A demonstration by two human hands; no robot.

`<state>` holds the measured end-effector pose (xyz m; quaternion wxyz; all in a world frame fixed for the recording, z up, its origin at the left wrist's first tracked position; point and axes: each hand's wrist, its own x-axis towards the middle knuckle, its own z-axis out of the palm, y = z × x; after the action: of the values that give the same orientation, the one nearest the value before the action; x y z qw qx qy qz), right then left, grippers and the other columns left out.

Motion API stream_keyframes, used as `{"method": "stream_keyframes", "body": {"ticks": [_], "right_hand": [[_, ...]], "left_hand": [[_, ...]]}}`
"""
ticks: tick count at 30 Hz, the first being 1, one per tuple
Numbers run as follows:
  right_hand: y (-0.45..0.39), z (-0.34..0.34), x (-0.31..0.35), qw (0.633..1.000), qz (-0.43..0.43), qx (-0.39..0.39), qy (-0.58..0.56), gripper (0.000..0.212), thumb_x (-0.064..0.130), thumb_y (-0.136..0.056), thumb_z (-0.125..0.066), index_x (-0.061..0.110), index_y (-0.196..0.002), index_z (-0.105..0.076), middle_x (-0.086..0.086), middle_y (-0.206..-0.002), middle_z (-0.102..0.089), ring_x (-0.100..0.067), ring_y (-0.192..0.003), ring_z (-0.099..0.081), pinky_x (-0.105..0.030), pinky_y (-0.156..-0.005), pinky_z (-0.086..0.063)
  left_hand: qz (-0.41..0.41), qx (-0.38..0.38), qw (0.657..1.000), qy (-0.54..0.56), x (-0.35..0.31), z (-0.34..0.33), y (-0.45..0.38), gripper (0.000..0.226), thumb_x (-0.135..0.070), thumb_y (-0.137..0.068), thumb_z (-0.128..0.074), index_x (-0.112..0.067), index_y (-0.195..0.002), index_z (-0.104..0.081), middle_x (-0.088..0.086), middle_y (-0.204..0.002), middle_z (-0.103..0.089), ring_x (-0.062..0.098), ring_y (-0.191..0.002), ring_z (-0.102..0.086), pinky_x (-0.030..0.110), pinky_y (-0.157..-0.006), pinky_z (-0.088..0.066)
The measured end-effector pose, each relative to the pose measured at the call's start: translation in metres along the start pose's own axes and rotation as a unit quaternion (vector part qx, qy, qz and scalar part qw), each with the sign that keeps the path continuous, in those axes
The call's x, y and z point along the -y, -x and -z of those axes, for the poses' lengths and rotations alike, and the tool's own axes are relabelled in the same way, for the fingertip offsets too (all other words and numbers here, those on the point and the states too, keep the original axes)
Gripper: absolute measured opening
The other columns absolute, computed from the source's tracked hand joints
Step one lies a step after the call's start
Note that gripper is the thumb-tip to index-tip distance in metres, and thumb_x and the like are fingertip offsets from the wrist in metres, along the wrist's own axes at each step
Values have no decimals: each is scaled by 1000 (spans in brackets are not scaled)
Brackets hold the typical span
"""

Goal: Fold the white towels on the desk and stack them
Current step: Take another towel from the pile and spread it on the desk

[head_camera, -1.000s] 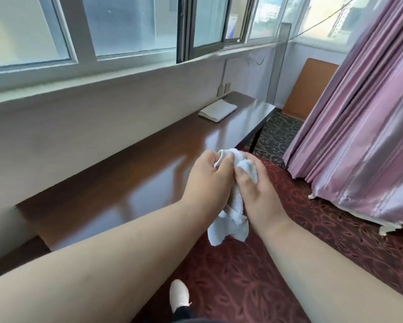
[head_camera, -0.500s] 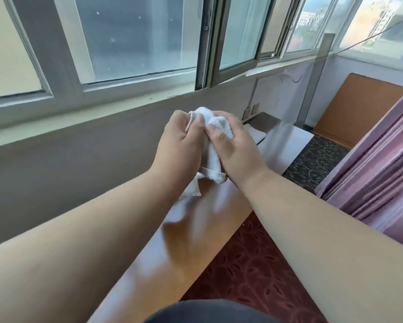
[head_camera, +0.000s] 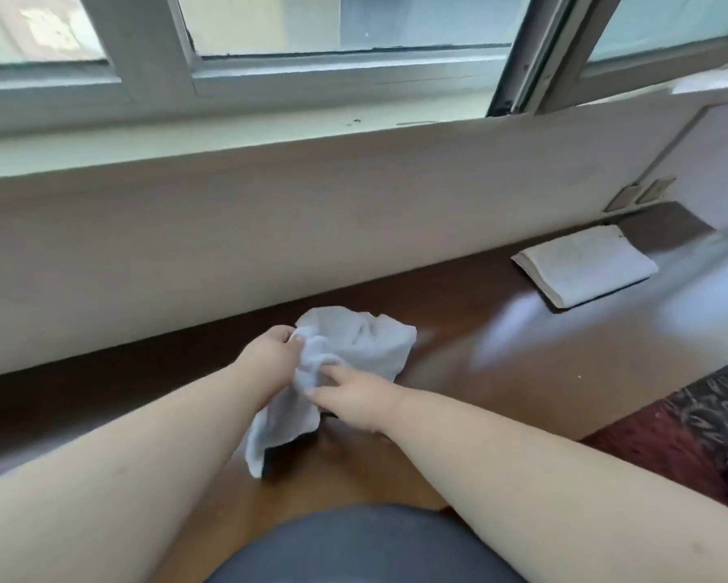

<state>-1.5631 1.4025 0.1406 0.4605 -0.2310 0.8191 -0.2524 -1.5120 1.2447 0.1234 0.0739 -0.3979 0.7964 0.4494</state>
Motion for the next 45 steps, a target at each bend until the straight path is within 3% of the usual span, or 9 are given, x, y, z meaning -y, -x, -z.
{"method": "stream_keyframes", "body": {"ticks": [4,11,16,19,23,28,34,41,45], "right_hand": [[-28,60,-42,1000,12,-10,19,40,45,-95,-54,33,-133,-60,9,-110,-67,-18,-106,-62,-23,-76,-46],[-90,126,-70,974,109,-118,161,45,26,-96,-52,24,-141,-54,-3,-146,-49,-24,-128,-52,-38,-105,-45],[-104,98,0,883,314,57,344,81,17,-91,-59,39,-158,-21,10,-166,-23,-18,-155,-13,-41,-122,-25],[-106,80,25,809,347,133,456,50,23,-89,-52,44,-134,-52,12,-124,-64,-23,-133,-48,-35,-97,-45],[-114,88,23,767,280,143,559,21,41,-86,-53,28,-70,-55,6,-86,-53,-26,-94,-51,-30,-63,-40],[-121,95,13,721,286,114,621,24,45,-81,-54,24,-79,-65,4,-105,-59,-23,-108,-51,-39,-101,-41],[-102,89,8,788,121,133,589,13,39,-85,-55,29,-84,-62,8,-78,-63,-14,-70,-58,-31,-58,-46],[-83,70,18,851,-121,178,480,40,49,-95,-56,19,-122,-63,2,-90,-70,-18,-77,-61,-32,-79,-48],[-70,57,9,917,-51,119,377,52,42,-98,-53,21,-146,-45,-2,-133,-64,-23,-111,-61,-33,-100,-44]], "left_hand": [[84,-51,994,-43,12,-4,-10,26,-41,-100,-43,-30,-117,-60,-7,-92,-61,11,-80,-54,32,-66,-40],[56,-56,987,-136,-5,-28,17,31,-29,-101,-43,-35,-128,-58,-1,-122,-57,19,-102,-57,29,-79,-42],[-54,-69,974,-208,-16,-34,49,35,-20,-101,-45,-30,-129,-62,-3,-131,-51,18,-119,-51,30,-97,-42],[-70,-85,966,-234,-9,-29,53,37,-16,-96,-53,-29,-130,-62,-2,-130,-52,19,-117,-53,28,-95,-41],[-21,-97,959,-267,19,-12,58,44,-10,-93,-59,-35,-129,-57,-5,-123,-50,19,-110,-55,29,-88,-45],[17,-85,943,-320,47,13,55,61,2,-90,-52,-39,-134,-48,-7,-125,-49,19,-112,-50,27,-80,-41],[6,-47,908,-416,54,34,39,80,5,-71,-60,-39,-136,-43,-8,-124,-50,20,-112,-47,33,-89,-44],[-2,-15,893,-450,71,62,6,65,-5,-76,-60,-36,-131,-46,-5,-115,-52,22,-108,-47,32,-82,-40],[71,-15,862,-502,83,83,-10,49,-13,-83,-53,-30,-129,-48,1,-117,-50,25,-112,-46,35,-85,-40]]}}
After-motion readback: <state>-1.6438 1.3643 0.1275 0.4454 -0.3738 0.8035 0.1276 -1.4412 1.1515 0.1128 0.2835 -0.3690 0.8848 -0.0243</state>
